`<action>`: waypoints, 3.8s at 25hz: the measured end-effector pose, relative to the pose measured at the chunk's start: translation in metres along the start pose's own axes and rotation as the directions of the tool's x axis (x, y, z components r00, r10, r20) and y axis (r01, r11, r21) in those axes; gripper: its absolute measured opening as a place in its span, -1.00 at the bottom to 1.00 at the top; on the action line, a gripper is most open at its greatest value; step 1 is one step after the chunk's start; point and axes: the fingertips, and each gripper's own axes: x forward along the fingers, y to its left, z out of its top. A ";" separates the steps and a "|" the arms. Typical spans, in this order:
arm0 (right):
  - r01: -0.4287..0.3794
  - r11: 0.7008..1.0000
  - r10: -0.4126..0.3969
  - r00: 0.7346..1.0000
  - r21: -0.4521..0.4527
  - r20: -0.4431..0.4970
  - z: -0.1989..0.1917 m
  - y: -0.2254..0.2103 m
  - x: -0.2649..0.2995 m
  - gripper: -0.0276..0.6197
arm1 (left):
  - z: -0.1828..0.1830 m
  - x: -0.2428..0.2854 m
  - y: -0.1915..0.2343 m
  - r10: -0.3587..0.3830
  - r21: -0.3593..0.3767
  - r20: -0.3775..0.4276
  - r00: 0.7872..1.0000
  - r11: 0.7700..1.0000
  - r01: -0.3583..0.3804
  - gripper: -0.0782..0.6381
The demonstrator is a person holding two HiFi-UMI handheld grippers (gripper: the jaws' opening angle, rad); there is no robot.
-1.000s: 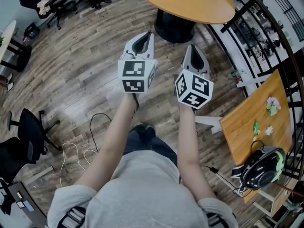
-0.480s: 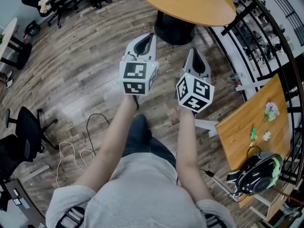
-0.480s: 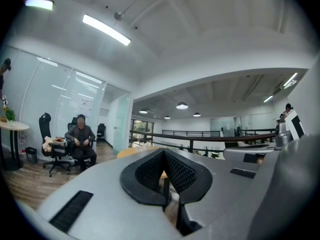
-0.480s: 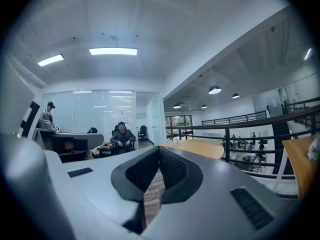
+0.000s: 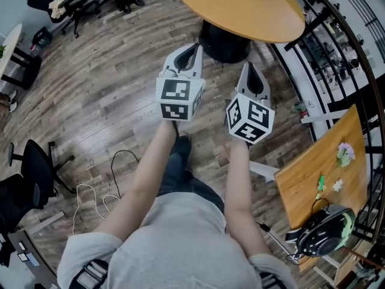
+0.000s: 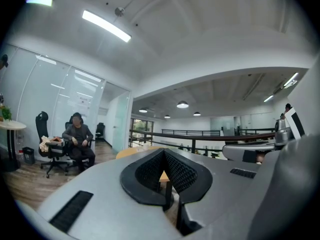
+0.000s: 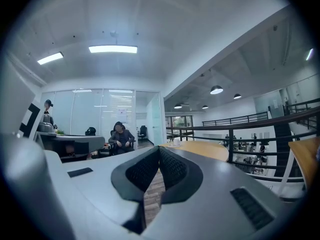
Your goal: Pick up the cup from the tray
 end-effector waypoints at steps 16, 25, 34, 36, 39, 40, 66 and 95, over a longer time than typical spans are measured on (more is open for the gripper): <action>0.037 0.999 -0.037 0.999 0.000 0.009 0.015 0.017 0.138 -0.90 | 0.008 0.112 0.085 -0.034 0.001 -0.010 0.999 0.999 0.034 -0.76; 0.069 0.997 -0.069 0.998 -0.017 -0.004 0.015 0.003 0.180 -0.90 | 0.012 0.161 0.097 -0.066 -0.014 0.002 0.998 0.998 0.066 -0.76; 0.058 0.998 -0.058 0.998 -0.018 -0.018 0.012 -0.021 0.235 -0.90 | 0.004 0.215 0.108 -0.042 -0.030 -0.020 0.999 0.999 0.041 -0.76; 0.048 0.999 -0.048 0.999 -0.017 -0.021 0.014 -0.027 0.251 -0.90 | 0.004 0.231 0.111 -0.032 -0.033 -0.025 0.999 0.999 0.031 -0.76; 0.031 0.999 -0.031 0.999 -0.017 -0.017 0.021 -0.041 0.278 -0.90 | 0.009 0.258 0.111 -0.018 -0.035 -0.023 1.000 0.999 0.017 -0.77; 0.026 0.999 -0.026 1.000 -0.020 -0.016 0.023 -0.045 0.287 -0.90 | 0.010 0.267 0.110 -0.015 -0.034 -0.023 1.000 0.999 0.014 -0.76; -0.052 0.999 0.051 0.998 -0.014 -0.039 0.017 -0.111 0.439 -0.90 | 0.011 0.426 0.131 0.055 -0.022 -0.034 0.998 0.998 -0.056 -0.76; 0.028 0.999 -0.029 0.997 -0.018 -0.073 0.022 -0.114 0.642 -0.90 | 0.013 0.609 0.242 -0.024 -0.031 -0.062 0.998 0.999 0.022 -0.76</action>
